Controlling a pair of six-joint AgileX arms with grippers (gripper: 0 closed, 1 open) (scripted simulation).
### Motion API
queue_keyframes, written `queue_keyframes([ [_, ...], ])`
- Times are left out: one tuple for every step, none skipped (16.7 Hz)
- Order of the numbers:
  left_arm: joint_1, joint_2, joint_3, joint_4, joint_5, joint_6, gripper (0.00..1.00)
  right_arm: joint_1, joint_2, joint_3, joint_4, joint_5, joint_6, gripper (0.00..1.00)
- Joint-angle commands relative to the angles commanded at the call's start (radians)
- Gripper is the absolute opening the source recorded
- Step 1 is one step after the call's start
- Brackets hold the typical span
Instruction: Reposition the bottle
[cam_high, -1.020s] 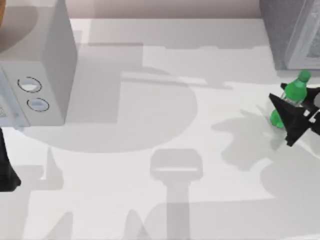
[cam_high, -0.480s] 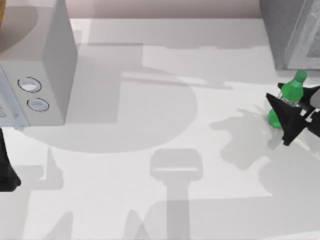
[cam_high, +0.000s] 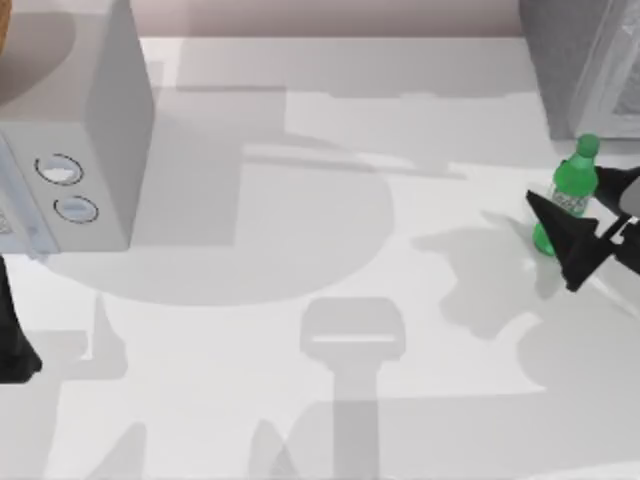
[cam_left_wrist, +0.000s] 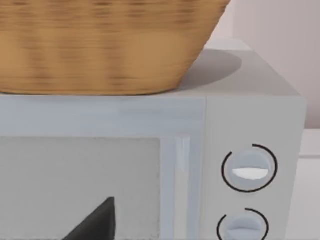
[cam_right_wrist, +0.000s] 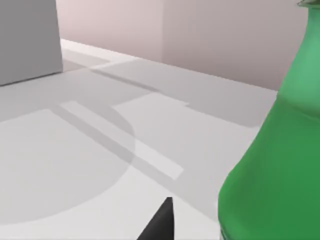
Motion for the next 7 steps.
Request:
queue_keyframes([
  [0.0, 0.0, 0.0, 0.0, 0.0, 0.0, 1.0, 0.0, 0.0, 0.0, 0.0, 0.0, 0.0, 0.98],
  [0.0, 0.0, 0.0, 0.0, 0.0, 0.0, 1.0, 0.0, 0.0, 0.0, 0.0, 0.0, 0.0, 1.0],
  [0.0, 0.0, 0.0, 0.0, 0.0, 0.0, 1.0, 0.0, 0.0, 0.0, 0.0, 0.0, 0.0, 1.0],
  [0.0, 0.0, 0.0, 0.0, 0.0, 0.0, 1.0, 0.0, 0.0, 0.0, 0.0, 0.0, 0.0, 1.0],
  [0.0, 0.0, 0.0, 0.0, 0.0, 0.0, 1.0, 0.0, 0.0, 0.0, 0.0, 0.0, 0.0, 1.0],
  [0.0, 0.0, 0.0, 0.0, 0.0, 0.0, 1.0, 0.0, 0.0, 0.0, 0.0, 0.0, 0.0, 1.0],
  [0.0, 0.0, 0.0, 0.0, 0.0, 0.0, 1.0, 0.0, 0.0, 0.0, 0.0, 0.0, 0.0, 1.0],
])
